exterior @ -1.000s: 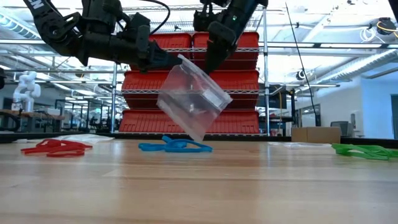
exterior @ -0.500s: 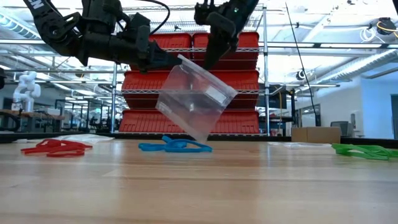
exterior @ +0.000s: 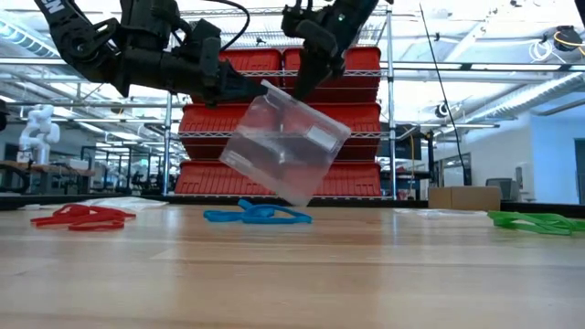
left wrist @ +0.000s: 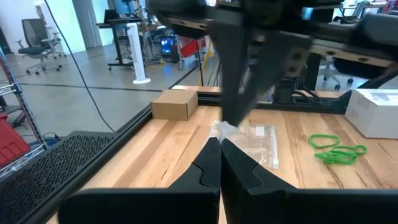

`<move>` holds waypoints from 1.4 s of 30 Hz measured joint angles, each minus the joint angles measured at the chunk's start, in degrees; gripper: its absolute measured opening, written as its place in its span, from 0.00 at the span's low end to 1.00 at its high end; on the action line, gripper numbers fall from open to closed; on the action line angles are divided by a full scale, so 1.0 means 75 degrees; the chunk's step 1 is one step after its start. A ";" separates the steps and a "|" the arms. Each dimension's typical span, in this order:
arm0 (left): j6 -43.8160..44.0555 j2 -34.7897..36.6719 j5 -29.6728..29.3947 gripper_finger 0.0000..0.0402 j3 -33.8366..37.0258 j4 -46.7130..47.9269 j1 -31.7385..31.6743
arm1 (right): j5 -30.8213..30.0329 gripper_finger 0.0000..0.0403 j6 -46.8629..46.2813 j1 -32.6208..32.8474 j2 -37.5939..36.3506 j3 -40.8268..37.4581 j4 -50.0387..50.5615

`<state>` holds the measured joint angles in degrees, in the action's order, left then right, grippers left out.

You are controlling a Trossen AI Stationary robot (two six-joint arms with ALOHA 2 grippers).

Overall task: Sort rubber bands
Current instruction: Open the center transparent zip bag

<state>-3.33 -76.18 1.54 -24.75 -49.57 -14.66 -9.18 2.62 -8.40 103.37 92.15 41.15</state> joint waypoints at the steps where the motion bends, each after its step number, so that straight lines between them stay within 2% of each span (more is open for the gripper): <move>1: 0.0002 0.0000 0.0007 0.00 0.0000 0.0001 0.0000 | -0.0013 0.00 0.0009 -0.0048 0.0005 0.0002 0.0017; 8: 0.0003 -0.0003 0.0160 0.00 0.0000 -0.0005 0.0000 | 0.0118 0.00 0.0500 -0.0270 0.0219 0.0004 -0.0086; 13: 0.0005 -0.0003 0.0166 0.00 0.0000 0.0005 0.0000 | 0.1171 0.00 0.0660 -0.0444 0.0292 -0.0022 -0.0209; 17: 0.0002 -0.0003 0.0166 0.00 0.0001 0.0208 0.0000 | 0.1468 0.00 0.0524 -0.0485 0.0164 -0.0787 -0.0560; 20: 0.0005 -0.0003 0.0168 0.00 0.0003 0.0307 0.0000 | 0.1474 0.00 0.0123 -0.0485 -0.0161 -0.1793 -0.1654; 25: 0.0007 -0.0003 0.0168 0.00 0.0003 0.0412 0.0033 | 0.1426 0.00 -0.0632 -0.0385 -0.0950 -0.3565 -0.4350; 28: 0.0008 -0.0003 0.0171 0.00 0.0003 0.0455 0.0044 | 0.1459 0.00 -0.0636 -0.0295 -0.1054 -0.4034 -0.5396; 30: 0.0005 -0.0003 0.0171 0.00 0.0003 0.0454 0.0041 | 0.1459 0.01 -0.0707 -0.0295 -0.0984 -0.3980 -0.5535; 33: 0.0008 -0.0003 0.0171 0.00 -0.0012 0.0466 0.0041 | 0.1419 0.06 -0.1034 -0.0337 -0.0780 -0.3722 -0.5584; 39: 0.0008 -0.0003 0.0168 0.00 -0.0176 0.0468 0.0116 | 0.1378 0.23 -0.1200 -0.0391 -0.0420 -0.3440 -0.5549; 42: 0.0008 -0.0003 0.0168 0.00 -0.0187 0.0456 0.0128 | 0.1187 0.27 -0.1301 -0.0387 -0.0314 -0.3405 -0.5515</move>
<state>-3.26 -76.20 2.81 -26.15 -46.15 -13.69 -0.28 -7.14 -11.30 101.01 66.61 -0.21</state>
